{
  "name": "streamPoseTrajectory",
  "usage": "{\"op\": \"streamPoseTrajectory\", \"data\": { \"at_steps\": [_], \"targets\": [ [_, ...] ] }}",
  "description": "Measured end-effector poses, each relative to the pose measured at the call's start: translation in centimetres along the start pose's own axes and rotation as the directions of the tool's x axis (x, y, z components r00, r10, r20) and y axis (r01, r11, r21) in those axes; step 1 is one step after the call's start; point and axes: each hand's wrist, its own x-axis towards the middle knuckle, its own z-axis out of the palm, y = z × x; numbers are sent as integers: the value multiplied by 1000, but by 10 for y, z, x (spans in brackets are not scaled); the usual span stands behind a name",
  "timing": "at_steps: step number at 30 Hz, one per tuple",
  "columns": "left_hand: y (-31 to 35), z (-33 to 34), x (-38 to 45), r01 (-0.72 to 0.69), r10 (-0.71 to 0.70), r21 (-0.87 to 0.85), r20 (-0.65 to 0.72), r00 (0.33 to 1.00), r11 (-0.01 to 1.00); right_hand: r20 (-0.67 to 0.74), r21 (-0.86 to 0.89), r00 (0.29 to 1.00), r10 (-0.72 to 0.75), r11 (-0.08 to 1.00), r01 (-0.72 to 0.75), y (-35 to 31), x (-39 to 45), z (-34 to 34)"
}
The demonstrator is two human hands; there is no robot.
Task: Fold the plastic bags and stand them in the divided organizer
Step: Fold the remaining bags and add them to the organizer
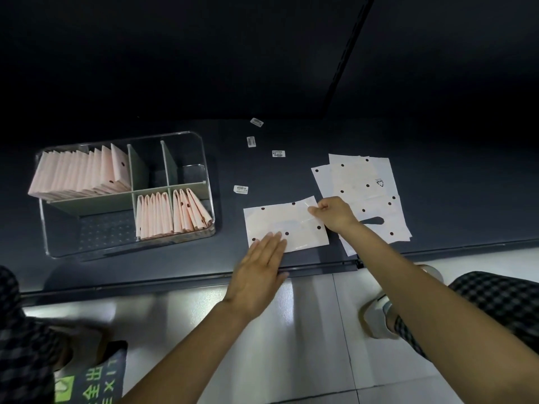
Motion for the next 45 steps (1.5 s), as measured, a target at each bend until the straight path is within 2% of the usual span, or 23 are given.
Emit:
{"op": "streamPoseTrajectory", "data": {
  "at_steps": [3, 5, 7, 9, 10, 12, 14, 16, 21, 23, 26, 28, 30, 33, 35, 38, 41, 43, 45],
  "targets": [
    [-7, 15, -10, 2, -32, 140, 216, 976, 990, 7, 15, 1000, 15, 1000, -15, 0, 1, 1],
    [-9, 18, -13, -3, -45, 191, 247, 968, 982, -1, 16, 1000, 13, 1000, -13, 1, 0, 1],
    [-9, 18, -14, -18, -41, 226, 251, 967, 974, -107, -53, 994, -30, 998, 25, 4, -5, 3],
    [-10, 19, -13, -18, -45, 245, 246, 968, 969, -280, -211, 933, -225, 963, 168, 11, -18, 6],
    [-10, 19, -13, -14, -50, 249, 248, 967, 969, -292, -287, 874, -387, 908, 306, 15, -27, 7],
    [-11, 17, -12, -9, -59, 251, 264, 963, 968, -123, -368, 723, -680, 708, 603, 22, -43, 8],
    [-13, 16, -11, -15, -55, 252, 267, 962, 968, 76, -441, 585, -807, 500, 746, 33, -53, 9],
    [-14, 14, -10, -6, -52, 232, 242, 969, 973, 147, -479, 550, -822, 427, 767, 40, -56, 8],
    [-19, 4, 1, 69, -83, 90, 161, 983, 994, 126, -558, 469, -874, 328, 762, 50, -49, 4],
    [-23, -1, 9, 93, -97, 46, 104, 990, 995, 158, -579, 482, -862, 315, 752, 50, -48, 5],
    [-31, -7, 18, 92, -92, 11, 50, 994, 996, 120, -551, 535, -836, 392, 737, 47, -45, 4],
    [-39, -10, 21, 96, -97, 8, 21, 995, 995, 59, -419, 622, -781, 547, 725, 44, -43, 3],
    [-44, -14, 24, 113, -114, -15, -35, 993, 993, 28, -211, 759, -651, 738, 641, 45, -40, 0],
    [-48, -20, 27, 206, -229, -174, -121, 966, 963, 88, -11, 878, -471, 881, 473, 47, -40, -5],
    [-48, -22, 28, 279, -319, -290, -103, 942, 916, 113, 66, 924, -364, 931, 359, 48, -39, -5],
    [-49, -22, 30, 364, -411, -404, -33, 911, 839, 39, 208, 976, -214, 957, 201, 43, -34, -3],
    [-46, -22, 36, 438, -490, -463, 10, 872, 770, -26, 193, 995, -100, 976, 103, 37, -27, 2],
    [-40, -24, 38, 467, -551, -486, -36, 834, 738, -43, 176, 998, -46, 983, 52, 34, -24, 5],
    [-29, -25, 36, 405, -509, -391, -212, 834, 826, -47, 179, 999, -4, 984, 12, 32, -22, 7]
  ]
}}
